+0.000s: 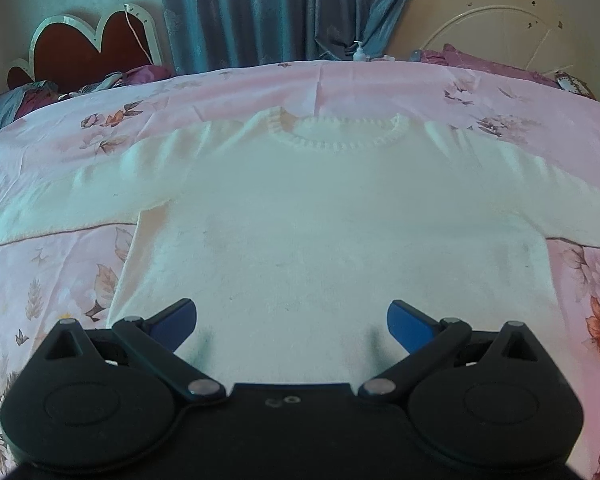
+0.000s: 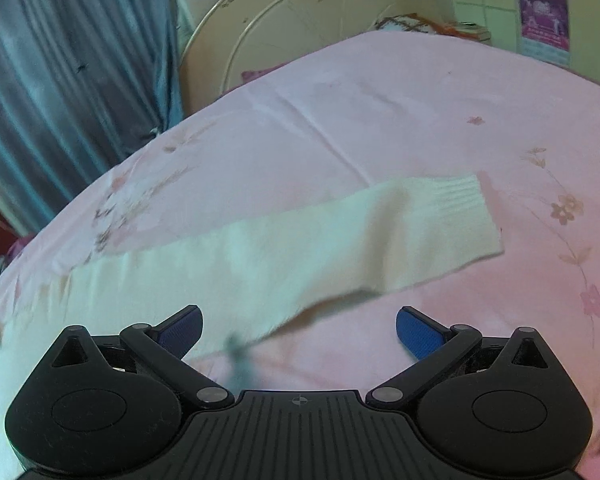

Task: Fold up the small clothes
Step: 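Grasp the cuff of the sleeve nearest the right gripper, then fold the held sleeve across the sweater body and open the right gripper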

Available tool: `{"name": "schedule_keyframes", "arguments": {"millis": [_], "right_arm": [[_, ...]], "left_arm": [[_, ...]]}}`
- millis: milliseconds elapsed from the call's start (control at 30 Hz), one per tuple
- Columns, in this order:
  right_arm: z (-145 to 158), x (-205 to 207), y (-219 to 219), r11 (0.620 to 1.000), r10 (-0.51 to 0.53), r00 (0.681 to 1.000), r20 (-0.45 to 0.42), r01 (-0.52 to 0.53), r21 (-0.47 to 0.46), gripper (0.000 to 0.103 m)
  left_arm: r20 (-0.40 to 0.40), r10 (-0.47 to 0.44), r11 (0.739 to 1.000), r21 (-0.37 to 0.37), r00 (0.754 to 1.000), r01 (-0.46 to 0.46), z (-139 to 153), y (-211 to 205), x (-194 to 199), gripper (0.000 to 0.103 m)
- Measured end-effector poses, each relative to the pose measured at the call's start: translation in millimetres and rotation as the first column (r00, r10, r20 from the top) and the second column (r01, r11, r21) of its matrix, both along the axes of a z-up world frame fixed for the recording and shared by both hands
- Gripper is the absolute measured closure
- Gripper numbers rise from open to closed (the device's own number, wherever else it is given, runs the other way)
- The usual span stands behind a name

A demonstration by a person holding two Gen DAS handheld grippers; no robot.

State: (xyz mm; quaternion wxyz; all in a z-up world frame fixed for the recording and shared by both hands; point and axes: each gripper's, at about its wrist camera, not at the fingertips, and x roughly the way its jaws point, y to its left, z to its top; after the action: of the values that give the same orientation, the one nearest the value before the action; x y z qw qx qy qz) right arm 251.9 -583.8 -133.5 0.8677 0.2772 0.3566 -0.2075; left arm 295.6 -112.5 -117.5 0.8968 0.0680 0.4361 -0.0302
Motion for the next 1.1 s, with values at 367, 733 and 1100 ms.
{"name": "schedule_keyframes", "arguments": {"millis": [367,733,1100], "right_arm": [[-1.5,-2.2,-39.3,0.993,-0.118,0.992,0.048,0.116,0.036,0.086],[4.9,-28.8,-55.7,0.966,-0.198,0.979,-0.042,0.188,-0.175,0.019],[-5.7,-23.8,-55.0,0.991,-0.107,0.994,0.020,0.108,-0.081,0.096]], "left_arm": [[-0.012,0.004,1.000,0.009,1.000,-0.004,-5.6,-2.3,15.0,0.003],[-0.025,0.004,1.000,0.011,1.000,-0.003,-10.3,-3.4,18.9,0.003],[-0.025,-0.016,1.000,-0.013,1.000,0.016,-5.4,-11.8,18.1,0.003]]}}
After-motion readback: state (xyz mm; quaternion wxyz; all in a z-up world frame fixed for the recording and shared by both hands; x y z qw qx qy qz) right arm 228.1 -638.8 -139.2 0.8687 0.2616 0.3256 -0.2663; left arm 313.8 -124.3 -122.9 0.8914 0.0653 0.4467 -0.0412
